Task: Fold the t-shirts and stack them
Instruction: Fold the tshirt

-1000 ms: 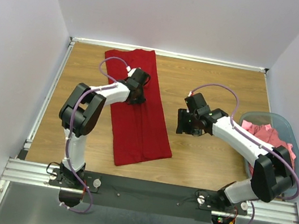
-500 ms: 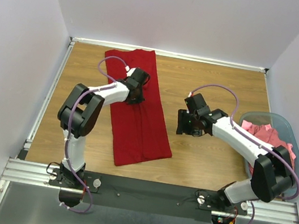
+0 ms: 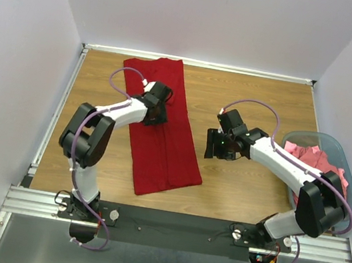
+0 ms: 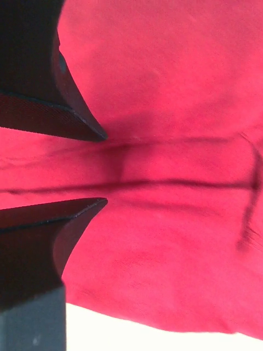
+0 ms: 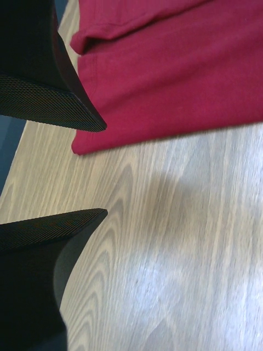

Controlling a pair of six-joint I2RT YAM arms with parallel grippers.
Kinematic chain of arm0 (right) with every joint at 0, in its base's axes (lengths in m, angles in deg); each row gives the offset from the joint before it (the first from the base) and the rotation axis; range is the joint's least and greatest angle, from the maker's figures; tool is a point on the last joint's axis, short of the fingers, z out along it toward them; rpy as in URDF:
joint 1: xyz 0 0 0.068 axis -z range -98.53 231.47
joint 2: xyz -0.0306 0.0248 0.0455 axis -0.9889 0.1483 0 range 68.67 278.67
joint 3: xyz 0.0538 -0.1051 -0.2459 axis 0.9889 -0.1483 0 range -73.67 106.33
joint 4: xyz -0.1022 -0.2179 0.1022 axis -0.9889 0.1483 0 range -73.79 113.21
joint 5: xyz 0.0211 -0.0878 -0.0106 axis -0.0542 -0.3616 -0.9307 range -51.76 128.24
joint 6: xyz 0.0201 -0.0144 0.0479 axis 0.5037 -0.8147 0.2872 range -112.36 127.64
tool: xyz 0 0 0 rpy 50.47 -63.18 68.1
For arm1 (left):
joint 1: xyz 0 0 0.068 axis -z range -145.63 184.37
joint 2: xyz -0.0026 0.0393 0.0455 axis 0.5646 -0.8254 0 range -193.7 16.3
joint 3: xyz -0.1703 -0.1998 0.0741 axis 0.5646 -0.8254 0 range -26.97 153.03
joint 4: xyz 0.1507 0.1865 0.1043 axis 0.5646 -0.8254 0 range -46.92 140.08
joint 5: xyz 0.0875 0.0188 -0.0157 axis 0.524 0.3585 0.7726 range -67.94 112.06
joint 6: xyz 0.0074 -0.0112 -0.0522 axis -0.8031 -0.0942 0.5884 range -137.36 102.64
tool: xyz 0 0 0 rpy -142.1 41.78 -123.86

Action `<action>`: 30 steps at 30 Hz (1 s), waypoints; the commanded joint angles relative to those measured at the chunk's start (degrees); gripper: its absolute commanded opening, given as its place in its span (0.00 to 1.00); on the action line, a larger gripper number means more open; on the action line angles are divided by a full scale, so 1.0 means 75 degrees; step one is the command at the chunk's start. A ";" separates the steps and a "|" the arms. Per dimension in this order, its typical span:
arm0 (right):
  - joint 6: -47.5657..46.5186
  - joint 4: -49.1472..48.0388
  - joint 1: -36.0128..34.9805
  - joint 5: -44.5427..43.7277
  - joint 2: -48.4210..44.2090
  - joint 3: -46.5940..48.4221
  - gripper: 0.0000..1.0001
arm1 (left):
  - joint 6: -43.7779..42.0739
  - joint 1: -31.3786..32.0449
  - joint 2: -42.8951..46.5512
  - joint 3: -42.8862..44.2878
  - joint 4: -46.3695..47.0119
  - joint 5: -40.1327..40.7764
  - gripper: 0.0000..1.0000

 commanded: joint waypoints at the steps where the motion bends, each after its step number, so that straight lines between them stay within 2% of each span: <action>1: -0.0106 -0.0313 0.0047 0.0642 0.0073 -0.0013 0.66 | 0.0166 0.0110 0.1087 -0.0440 -0.0233 0.0121 0.56; 7: 0.0058 -0.0735 0.0023 0.1521 0.0296 -0.0270 0.64 | 0.0634 0.0626 0.2060 -0.1483 -0.0244 -0.0324 0.56; 12: 0.0257 -0.1086 -0.0338 0.1909 0.0542 -0.0587 0.48 | 0.1196 0.0977 0.3513 -0.2793 -0.0291 -0.0524 0.56; 13: 0.0269 -0.1122 -0.0421 0.1886 0.0554 -0.0587 0.42 | 0.1313 0.1036 0.3817 -0.2948 -0.0338 -0.0617 0.53; 14: 0.0280 -0.1215 -0.0526 0.1886 0.0577 -0.0576 0.40 | 0.1384 0.1060 0.3936 -0.3263 -0.0361 -0.0676 0.44; 18: 0.0269 -0.1368 -0.0633 0.2131 0.0939 -0.0389 0.40 | 0.1490 0.1130 0.4055 -0.4131 -0.0127 -0.1308 0.28; 26: 0.0339 -0.1415 -0.0961 0.2354 0.1526 -0.0773 0.40 | 0.1432 0.1411 0.4030 -0.5150 0.0001 -0.1929 0.26; 30: 0.0515 -0.1357 -0.1055 0.2413 0.1141 -0.1278 0.40 | 0.1303 0.1563 0.4194 -0.5422 -0.0138 -0.2246 0.26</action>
